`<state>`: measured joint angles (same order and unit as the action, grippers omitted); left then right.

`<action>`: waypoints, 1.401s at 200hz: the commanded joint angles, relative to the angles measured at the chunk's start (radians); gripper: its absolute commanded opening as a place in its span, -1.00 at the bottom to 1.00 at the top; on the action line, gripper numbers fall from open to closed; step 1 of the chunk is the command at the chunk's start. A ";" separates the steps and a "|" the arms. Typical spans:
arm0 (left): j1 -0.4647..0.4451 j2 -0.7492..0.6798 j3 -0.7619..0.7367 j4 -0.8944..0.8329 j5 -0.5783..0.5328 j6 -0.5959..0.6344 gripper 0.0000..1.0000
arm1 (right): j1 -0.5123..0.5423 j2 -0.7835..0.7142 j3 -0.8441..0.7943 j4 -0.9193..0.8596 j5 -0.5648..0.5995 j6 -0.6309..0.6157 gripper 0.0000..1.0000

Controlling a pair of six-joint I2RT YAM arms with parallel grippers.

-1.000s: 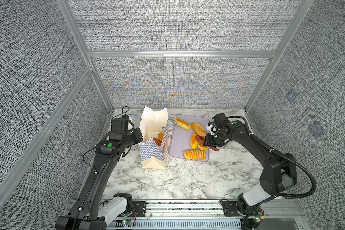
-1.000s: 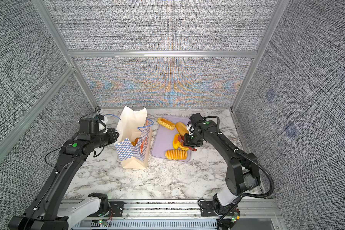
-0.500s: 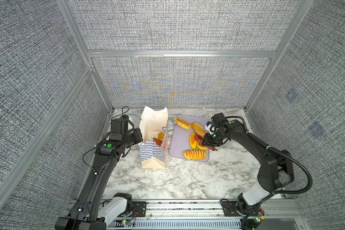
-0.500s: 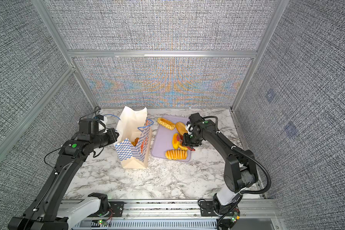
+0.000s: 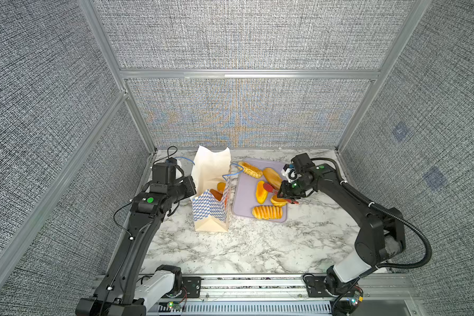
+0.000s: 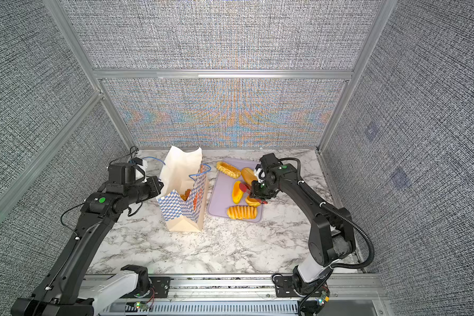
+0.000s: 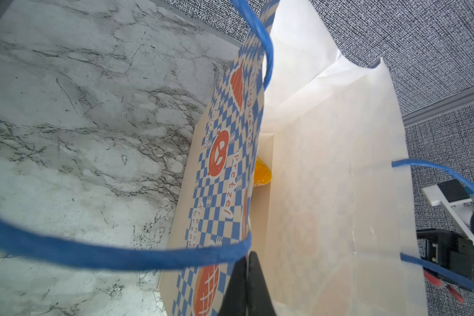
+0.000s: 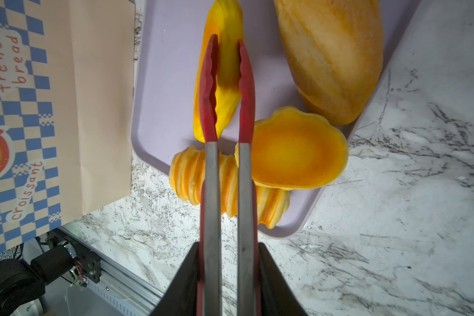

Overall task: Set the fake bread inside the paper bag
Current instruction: 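Lift the yellow oval pastry with the tongs up off the tray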

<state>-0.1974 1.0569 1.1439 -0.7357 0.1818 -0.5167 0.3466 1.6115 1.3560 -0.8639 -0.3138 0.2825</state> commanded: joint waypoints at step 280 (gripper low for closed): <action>0.001 -0.011 0.005 -0.007 -0.017 -0.003 -1.00 | -0.003 -0.145 0.177 -0.056 -0.039 0.026 -0.45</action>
<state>-0.1974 1.0492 1.1439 -0.7403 0.1745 -0.5167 0.3458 1.4769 1.5135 -0.9203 -0.3309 0.3042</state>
